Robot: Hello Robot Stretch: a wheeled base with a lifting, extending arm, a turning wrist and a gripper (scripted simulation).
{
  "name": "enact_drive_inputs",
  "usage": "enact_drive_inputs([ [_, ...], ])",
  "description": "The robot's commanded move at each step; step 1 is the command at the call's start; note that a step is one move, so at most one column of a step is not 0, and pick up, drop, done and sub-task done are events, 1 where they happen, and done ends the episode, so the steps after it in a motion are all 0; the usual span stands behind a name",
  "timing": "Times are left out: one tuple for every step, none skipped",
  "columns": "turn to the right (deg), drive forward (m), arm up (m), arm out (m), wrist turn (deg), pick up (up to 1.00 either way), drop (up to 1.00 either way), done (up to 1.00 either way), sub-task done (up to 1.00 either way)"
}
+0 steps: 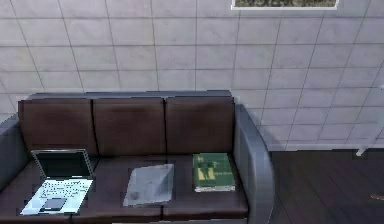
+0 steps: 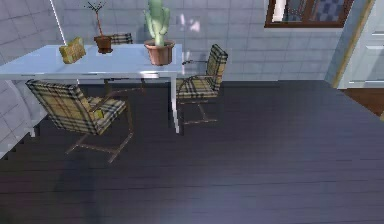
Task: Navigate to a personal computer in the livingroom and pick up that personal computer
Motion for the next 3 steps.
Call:
enact_drive_inputs([
  [9.0, 0.0, 0.0, 0.0, 0.0, 0.0, 0.0, 0.0, 0.0],
  [0.0, 0.35, 0.0, 0.0, 0.0, 0.0, 0.0, 0.0, 0.0],
  [-45.0, 0.0, 0.0, 0.0, 0.0, 0.0, 0.0, 0.0, 0.0],
])
